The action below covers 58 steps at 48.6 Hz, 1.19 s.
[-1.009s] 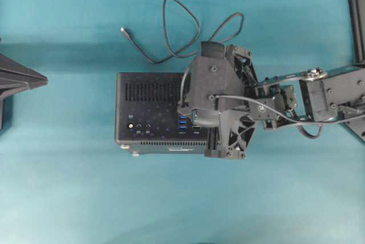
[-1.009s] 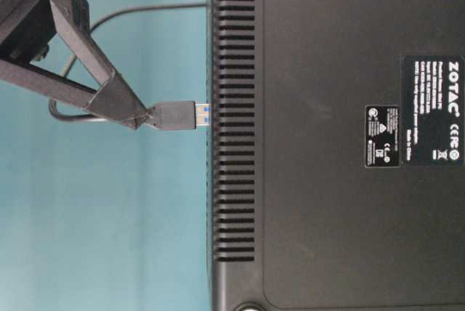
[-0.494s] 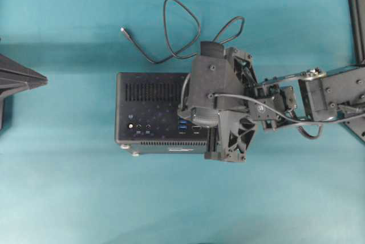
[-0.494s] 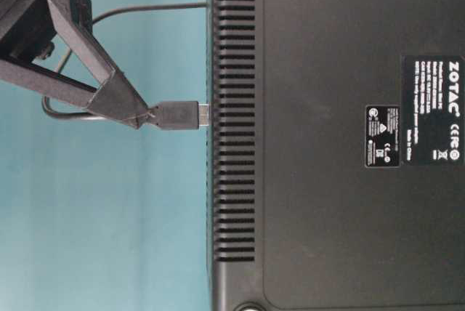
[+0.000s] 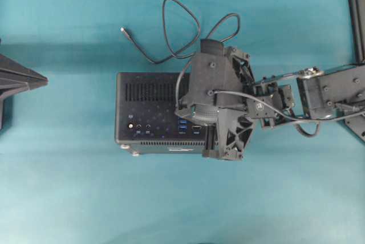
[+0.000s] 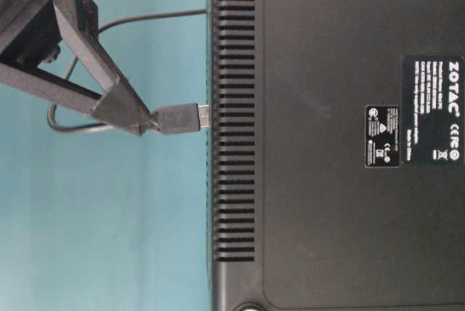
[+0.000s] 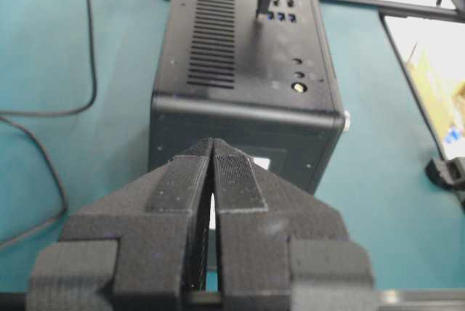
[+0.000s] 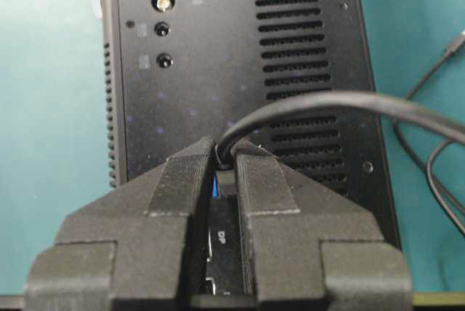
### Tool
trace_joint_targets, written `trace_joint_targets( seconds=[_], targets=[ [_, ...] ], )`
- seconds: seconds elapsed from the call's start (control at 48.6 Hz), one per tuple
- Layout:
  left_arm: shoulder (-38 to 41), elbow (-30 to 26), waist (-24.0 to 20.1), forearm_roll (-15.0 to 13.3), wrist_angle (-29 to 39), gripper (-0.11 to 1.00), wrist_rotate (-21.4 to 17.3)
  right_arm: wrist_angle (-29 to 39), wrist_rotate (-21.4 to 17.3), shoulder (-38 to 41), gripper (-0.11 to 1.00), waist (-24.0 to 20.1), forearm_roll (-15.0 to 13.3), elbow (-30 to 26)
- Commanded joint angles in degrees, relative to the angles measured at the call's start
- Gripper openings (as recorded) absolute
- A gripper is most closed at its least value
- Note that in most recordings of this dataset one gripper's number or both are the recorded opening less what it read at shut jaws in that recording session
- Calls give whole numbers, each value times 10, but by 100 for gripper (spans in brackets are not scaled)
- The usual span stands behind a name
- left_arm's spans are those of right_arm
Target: Insert the USB into the PC box with both arms.
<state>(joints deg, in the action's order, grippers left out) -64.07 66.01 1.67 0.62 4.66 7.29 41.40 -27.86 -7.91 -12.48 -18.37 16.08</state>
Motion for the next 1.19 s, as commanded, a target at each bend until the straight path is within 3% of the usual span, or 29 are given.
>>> trace_joint_targets(
  seconds=[0.0, 0.165, 0.618, 0.906, 1.174],
  targets=[
    [4, -7, -1, 0, -3, 0, 1, 0, -1, 1, 8, -14, 12, 1],
    [4, -7, -1, 0, -3, 0, 2, 0, 0, -1, 8, -21, 32, 4],
    [4, -7, -1, 0, -2, 0, 3, -7, 1, -4, 8, 4, 11, 20],
    [4, -5, 0, 1, -3, 0, 3, -12, -5, 3, 8, -28, 44, 24],
    [0, -5, -1, 0, -3, 0, 3, -14, -1, 2, 8, -8, 25, 29]
  ],
)
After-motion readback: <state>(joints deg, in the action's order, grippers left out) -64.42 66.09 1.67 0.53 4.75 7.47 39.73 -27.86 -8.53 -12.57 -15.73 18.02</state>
